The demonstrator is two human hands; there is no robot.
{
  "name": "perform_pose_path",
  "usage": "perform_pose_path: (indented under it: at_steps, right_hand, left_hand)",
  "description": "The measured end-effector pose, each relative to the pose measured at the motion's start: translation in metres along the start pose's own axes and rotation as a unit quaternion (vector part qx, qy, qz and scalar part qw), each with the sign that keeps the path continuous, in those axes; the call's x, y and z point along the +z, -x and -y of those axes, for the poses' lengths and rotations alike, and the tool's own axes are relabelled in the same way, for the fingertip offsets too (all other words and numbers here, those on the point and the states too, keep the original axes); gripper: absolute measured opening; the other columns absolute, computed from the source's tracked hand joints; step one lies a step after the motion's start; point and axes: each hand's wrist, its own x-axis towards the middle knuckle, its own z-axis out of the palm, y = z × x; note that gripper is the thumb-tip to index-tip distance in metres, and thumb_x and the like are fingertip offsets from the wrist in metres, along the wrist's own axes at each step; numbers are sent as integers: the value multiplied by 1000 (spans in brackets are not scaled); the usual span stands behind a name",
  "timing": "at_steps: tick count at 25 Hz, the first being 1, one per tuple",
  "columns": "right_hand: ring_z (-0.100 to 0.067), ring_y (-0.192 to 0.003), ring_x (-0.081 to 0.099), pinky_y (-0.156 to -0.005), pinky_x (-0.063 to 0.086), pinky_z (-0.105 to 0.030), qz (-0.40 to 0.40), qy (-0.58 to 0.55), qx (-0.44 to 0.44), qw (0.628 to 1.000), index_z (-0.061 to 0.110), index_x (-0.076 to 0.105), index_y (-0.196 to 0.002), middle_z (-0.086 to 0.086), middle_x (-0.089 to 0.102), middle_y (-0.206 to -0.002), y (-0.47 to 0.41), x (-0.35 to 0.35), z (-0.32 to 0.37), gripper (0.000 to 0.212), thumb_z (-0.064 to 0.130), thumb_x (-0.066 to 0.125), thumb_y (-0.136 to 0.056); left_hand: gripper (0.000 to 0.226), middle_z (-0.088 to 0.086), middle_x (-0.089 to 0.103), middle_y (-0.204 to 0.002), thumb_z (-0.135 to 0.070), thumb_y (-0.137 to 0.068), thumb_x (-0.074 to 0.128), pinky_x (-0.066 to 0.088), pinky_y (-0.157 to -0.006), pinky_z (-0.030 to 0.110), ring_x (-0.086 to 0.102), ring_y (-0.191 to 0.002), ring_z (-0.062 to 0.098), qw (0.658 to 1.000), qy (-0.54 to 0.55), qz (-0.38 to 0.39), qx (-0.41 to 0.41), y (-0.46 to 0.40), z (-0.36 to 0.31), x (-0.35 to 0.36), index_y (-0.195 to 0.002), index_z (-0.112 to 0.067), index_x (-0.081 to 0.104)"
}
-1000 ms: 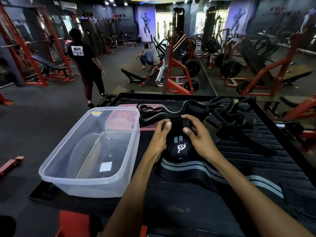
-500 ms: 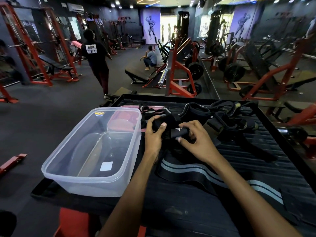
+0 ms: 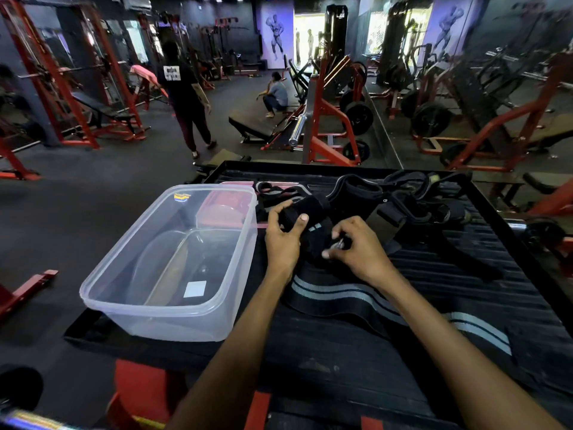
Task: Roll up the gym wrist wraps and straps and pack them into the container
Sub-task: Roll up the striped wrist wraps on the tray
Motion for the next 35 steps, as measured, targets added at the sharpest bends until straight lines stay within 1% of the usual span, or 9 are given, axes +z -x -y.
perform_pose_path:
  at_steps: [4,9,16,20,24,27,29,32,35]
  right_hand:
    - [-10,-77,60,-72,40,-9,-39,-17,-103,994,11,57,-75,-4,62,-83,2,-8,5,21,-5,71,-74]
    - [9,-84,57,-78,42,-5,-59,1,-219,974,4,63,-91,2,60,-87,4,-15,9,26,-18,55,-79]
    - [10,-87,54,-79,42,-6,-238,-21,-226,944,1,69,-90,-5,57,-86,3,-17,6,16,-10,63,-80]
    - [-8,-84,55,-79,42,-16,-277,-26,-162,947,13,71,-90,0,65,-84,1,-16,2,9,8,67,-83]
    - [-4,-87,57,-79,45,-19,-221,-151,-19,963,28,62,-88,4,61,-87,-4,-17,2,18,12,68,-82]
    - [-12,-88,58,-78,41,-18,-150,-144,12,978,19,66,-87,1,64,-92,-8,-16,2,10,16,58,-91]
    - [-12,-88,59,-78,41,-18,-105,-123,32,986,15,68,-88,-2,66,-93,-6,-14,3,28,29,46,-98]
    - [-17,-87,66,-82,47,-27,-51,-227,78,970,12,71,-88,-4,71,-89,-5,-19,4,42,40,41,-98]
    - [-16,-88,63,-84,46,-30,-8,-322,91,942,10,70,-85,-4,70,-89,0,-29,11,23,24,53,-93]
  left_hand:
    - [40,-5,63,-111,-2,-80,67,47,-101,45,58,-113,21,998,-48,-28,23,-7,4,-10,-98,-37,58]
    - [36,-9,64,-113,-13,-80,55,45,-100,53,59,-109,17,994,-74,77,-11,-3,10,-5,-100,-41,65]
    - [27,-16,57,-104,-45,-82,55,48,-88,26,58,-100,4,965,-147,190,103,7,2,1,-109,-48,62]
    - [34,-15,57,-108,-27,-84,60,45,-91,16,55,-104,-2,957,-109,248,106,11,-4,2,-118,-36,59]
    - [42,-6,55,-117,-11,-85,58,43,-92,15,52,-113,1,956,-72,264,109,11,-6,1,-123,-27,52]
    - [36,-6,56,-116,-12,-87,56,42,-90,13,54,-112,1,957,-80,244,133,10,-5,0,-122,-18,54]
    - [32,-3,57,-116,-7,-89,55,43,-88,12,55,-110,-2,963,-76,228,120,12,-4,0,-120,-13,55]
    - [30,-3,58,-114,3,-92,50,45,-84,11,58,-103,-6,970,-69,217,83,16,-7,-1,-119,-10,55]
    - [26,-3,58,-116,-5,-92,52,45,-86,13,57,-106,-1,967,-91,230,66,21,-18,-4,-117,-11,57]
